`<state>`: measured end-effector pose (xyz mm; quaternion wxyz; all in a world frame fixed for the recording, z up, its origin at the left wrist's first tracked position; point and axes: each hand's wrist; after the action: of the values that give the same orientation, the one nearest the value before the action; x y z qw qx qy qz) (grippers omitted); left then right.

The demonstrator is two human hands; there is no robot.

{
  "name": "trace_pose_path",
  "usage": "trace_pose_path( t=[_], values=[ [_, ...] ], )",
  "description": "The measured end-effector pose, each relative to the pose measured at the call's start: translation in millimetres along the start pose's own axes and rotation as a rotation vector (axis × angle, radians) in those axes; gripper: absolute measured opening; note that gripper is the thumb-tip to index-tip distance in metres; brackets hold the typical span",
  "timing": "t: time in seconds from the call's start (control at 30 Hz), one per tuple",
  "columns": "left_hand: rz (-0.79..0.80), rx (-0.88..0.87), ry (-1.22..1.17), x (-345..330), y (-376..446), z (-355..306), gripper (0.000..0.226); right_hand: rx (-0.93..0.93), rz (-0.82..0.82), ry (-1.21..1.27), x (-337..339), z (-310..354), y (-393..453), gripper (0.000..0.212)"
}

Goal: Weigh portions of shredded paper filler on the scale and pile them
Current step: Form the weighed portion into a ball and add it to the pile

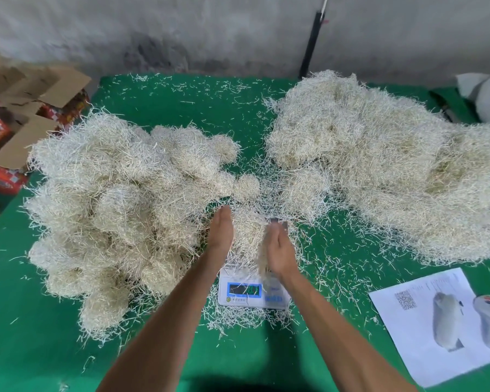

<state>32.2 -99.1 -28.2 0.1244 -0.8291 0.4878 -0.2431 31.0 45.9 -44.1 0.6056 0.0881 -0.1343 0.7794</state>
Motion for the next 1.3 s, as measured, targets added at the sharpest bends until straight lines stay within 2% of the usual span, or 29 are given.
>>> trace_pose_path(
  t=[0.1, 0.2, 0.3, 0.37, 0.4, 0.47, 0.5, 0.53, 0.6, 0.67, 0.73, 0.8, 0.83, 0.9, 0.93, 1.0, 1.03, 1.07, 1.1, 1.13, 1.2, 1.27, 1.3],
  values=[
    [0.113, 0.049, -0.117, -27.5, -16.4, -2.8, 0.056, -0.128, 0.051, 0.155, -27.4, 10.3, 1.8, 0.049],
    [0.121, 0.137, -0.485, -28.8, -37.6, -12.8, 0.03, -0.229, -0.1, 0.354, -30.1, 33.0, 12.2, 0.066],
    [0.022, 0.093, -0.822, -4.7, -37.9, -23.9, 0.029, -0.165, -0.192, 0.347, -8.1, 61.6, 24.8, 0.082],
    [-0.078, 0.093, -0.792, 8.5, -42.1, -30.1, 0.029, -0.121, -0.283, 0.499, 4.3, 83.6, 38.3, 0.08],
    [-0.03, 0.175, -0.761, 11.1, -44.2, -31.3, 0.033, -0.114, -0.319, 0.585, 6.7, 95.3, 44.7, 0.078],
    [0.255, 0.34, -0.774, 9.4, -54.7, -44.3, 0.057, -0.048, -0.271, 0.627, 4.1, 115.9, 44.7, 0.067],
    [0.358, 0.367, -0.828, 9.4, -58.8, -54.4, 0.07, 0.008, -0.194, 0.538, 2.9, 120.0, 36.8, 0.058],
    [0.369, 0.327, -0.878, 12.2, -59.2, -65.9, 0.076, 0.126, -0.093, 0.349, 2.3, 118.1, 27.4, 0.046],
    [0.281, 0.309, -0.896, 26.3, -50.0, -90.6, 0.067, 0.438, 0.112, -0.03, 4.4, 105.1, 8.8, 0.036],
    [0.254, 0.312, -0.882, 37.6, -49.3, -102.5, 0.056, 0.608, 0.208, -0.081, 6.8, 97.9, -3.5, 0.033],
    [0.232, 0.27, -0.841, 30.7, -53.3, -99.6, 0.048, 0.659, 0.16, 0.016, 0.4, 115.7, -1.3, 0.022],
    [0.223, 0.183, -0.646, 11.4, -67.2, -95.3, 0.04, 0.587, 0.031, 0.052, -0.1, 140.5, 11.5, 0.013],
    [0.236, 0.213, -0.622, 8.9, -73.7, -101.6, 0.04, 0.536, -0.017, 0.054, 6.9, 147.8, 17.6, 0.015],
    [0.31, 0.261, -0.75, 23.7, -78.8, -122.1, 0.041, 0.521, 0.013, 0.028, 27.4, 148.2, 23.1, 0.026],
    [0.309, 0.282, -0.823, 37.6, -78.7, -128.8, 0.041, 0.597, 0.063, -0.035, 33.4, 145.1, 19.2, 0.033],
    [0.255, 0.216, -0.947, 53.4, -74.9, -131.4, 0.035, 0.828, 0.159, -0.178, 24.3, 136.0, 2.8, 0.041],
    [0.243, 0.2, -0.928, 50.2, -79.4, -130.1, 0.033, 0.924, 0.176, -0.22, 13.8, 131.2, 1.2, 0.041],
    [0.219, 0.235, -0.863, 43.5, -84.9, -129.8, 0.034, 0.927, 0.148, -0.23, 7.0, 135.1, 5.0, 0.041],
    [0.257, 0.296, -0.866, 36.3, -87.7, -127.3, 0.038, 0.851, 0.106, -0.193, 5.8, 141.8, 14.3, 0.042],
    [0.374, 0.352, -0.842, 32.9, -88.8, -127.3, 0.043, 0.741, 0.051, -0.176, 10.4, 149.1, 25.0, 0.044],
    [0.452, 0.355, -0.936, 44.4, -83.6, -139.0, 0.048, 0.642, -0.024, -0.28, 27.8, 152.5, 37.4, 0.051],
    [0.294, 0.315, -1.005, 48.7, -74.9, -143.4, 0.047, 0.776, 0.036, -0.415, 27.5, 141.0, 30.8, 0.056],
    [0.246, 0.288, -1.151, 49.1, -74.3, -142.1, 0.047, 0.887, 0.105, -0.436, 17.6, 134.9, 22.2, 0.055]
  ],
)
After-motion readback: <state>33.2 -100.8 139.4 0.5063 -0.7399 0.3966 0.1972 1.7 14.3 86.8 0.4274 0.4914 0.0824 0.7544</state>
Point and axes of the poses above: each hand's wrist, its own y-axis towards the middle knuckle, its own x-axis out of the back of the hand, z = x × y, and after that the axes turned 5 degrees about x, right-handed
